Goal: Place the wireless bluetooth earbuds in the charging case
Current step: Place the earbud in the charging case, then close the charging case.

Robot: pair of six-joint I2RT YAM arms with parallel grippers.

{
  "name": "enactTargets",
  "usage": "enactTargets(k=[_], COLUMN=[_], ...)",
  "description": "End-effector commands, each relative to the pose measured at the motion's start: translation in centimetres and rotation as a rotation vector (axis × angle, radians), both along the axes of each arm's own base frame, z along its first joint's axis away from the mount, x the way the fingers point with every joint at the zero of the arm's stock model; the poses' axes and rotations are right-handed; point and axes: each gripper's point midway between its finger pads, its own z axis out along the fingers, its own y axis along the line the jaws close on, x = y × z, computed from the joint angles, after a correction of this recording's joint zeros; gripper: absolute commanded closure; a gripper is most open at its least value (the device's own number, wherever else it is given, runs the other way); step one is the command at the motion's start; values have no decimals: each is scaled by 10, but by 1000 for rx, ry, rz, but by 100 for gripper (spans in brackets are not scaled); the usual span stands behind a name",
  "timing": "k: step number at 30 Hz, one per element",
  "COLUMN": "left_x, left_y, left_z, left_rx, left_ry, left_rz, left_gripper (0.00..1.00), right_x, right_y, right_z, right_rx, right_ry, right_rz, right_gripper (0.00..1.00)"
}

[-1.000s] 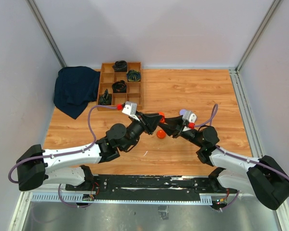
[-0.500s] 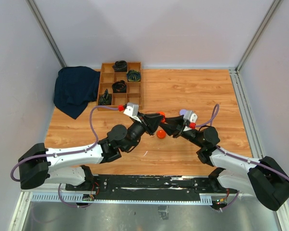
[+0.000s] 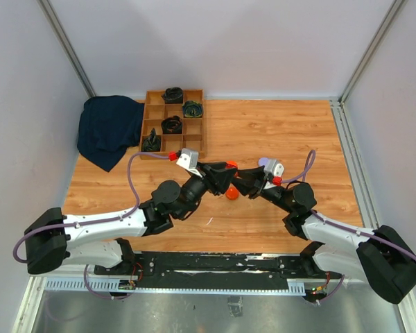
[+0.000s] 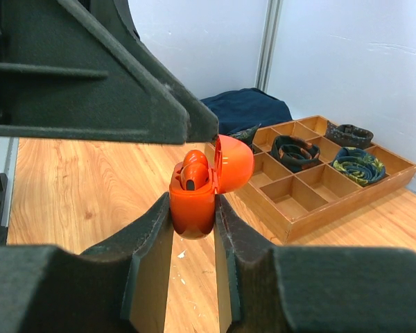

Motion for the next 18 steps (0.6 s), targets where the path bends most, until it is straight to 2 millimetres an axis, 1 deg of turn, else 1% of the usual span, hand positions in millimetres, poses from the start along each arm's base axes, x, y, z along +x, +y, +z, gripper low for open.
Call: enactTargets(k=[1,4,8,10,14,18], left_x=[-4,-6,-8,-9,-7,-12], left_y=[7,11,20,23,31,39], left_z=[15,18,19,19,11,11], left_rx=[-18,10,66,95,152,167], left_ry=[-34,-34,-46,-44,-7,-8], left_rz=[8,9,11,-24,-103,-187], left_gripper=[45,41,38,37,33,27], right_x=[-6,-5,-6,-7,-11,-14], right_y=[0,0,1,3,4,5], right_z=[20,17,13,12,10,10], right_rx=[48,39,19,4,-32,-67], right_ry=[-57,-53,-42,-38,-25,-3], right_rz=[9,7,14,28,73,133], right_gripper=[84,84,85,85,85,85])
